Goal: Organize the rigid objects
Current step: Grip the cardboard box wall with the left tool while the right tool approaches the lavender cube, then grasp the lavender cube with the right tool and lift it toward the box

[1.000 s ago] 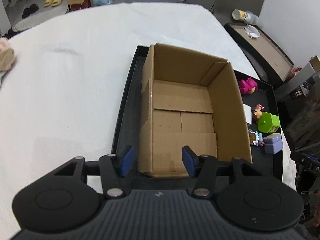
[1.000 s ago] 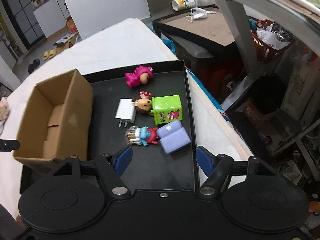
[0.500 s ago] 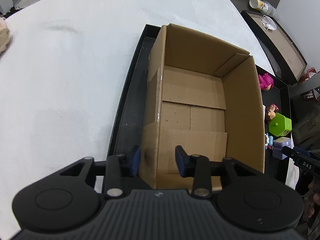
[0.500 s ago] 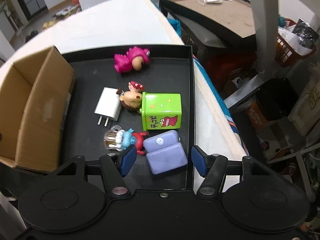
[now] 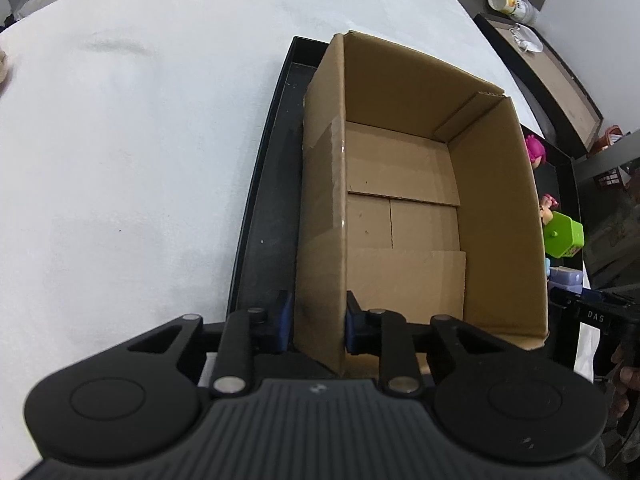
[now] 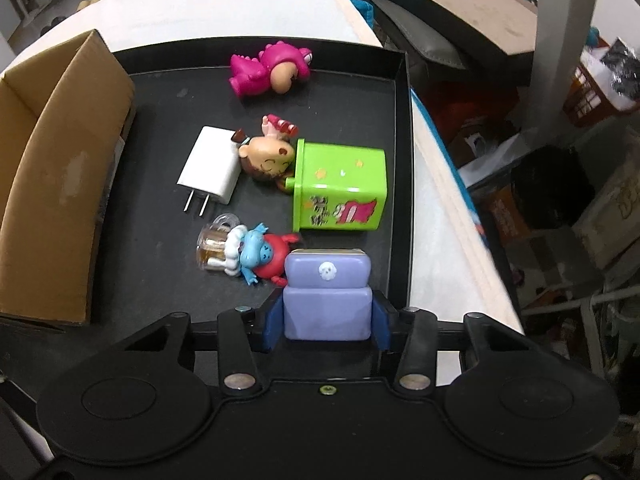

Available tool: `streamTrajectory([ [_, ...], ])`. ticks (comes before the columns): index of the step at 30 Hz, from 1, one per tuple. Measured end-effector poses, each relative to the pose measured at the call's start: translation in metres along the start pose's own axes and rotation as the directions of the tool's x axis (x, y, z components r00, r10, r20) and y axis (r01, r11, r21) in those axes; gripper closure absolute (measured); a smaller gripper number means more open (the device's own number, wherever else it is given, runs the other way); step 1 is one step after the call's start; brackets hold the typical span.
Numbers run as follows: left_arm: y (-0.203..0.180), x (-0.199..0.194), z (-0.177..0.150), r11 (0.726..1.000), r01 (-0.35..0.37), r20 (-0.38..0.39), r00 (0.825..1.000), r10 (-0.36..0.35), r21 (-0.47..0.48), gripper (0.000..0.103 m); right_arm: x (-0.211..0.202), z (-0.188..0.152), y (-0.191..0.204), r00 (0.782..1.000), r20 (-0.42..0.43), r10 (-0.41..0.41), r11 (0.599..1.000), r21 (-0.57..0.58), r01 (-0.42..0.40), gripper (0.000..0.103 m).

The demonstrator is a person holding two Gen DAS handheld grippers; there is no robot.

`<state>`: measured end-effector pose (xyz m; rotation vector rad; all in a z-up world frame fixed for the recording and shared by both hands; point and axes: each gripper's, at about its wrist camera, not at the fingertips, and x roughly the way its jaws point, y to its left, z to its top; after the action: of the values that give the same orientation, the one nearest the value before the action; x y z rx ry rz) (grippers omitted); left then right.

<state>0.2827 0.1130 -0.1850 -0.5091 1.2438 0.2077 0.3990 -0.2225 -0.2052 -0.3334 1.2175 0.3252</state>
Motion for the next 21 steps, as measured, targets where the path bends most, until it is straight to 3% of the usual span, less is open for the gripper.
streamTrajectory([
  [12, 0.011, -0.006, -0.007, 0.996, 0.056, 0.078, 0.995, -0.061, 0.063, 0.083, -0.038, -0.016, 0.018, 0.999, 0.042, -0.032, 0.996, 0.085, 0.029, 0.06],
  [21, 0.015, -0.006, -0.008, 0.992, 0.083, 0.078, 0.993, -0.09, 0.097, 0.083, -0.071, -0.021, 0.039, 0.995, 0.085, -0.054, 0.995, 0.091, 0.046, 0.06],
])
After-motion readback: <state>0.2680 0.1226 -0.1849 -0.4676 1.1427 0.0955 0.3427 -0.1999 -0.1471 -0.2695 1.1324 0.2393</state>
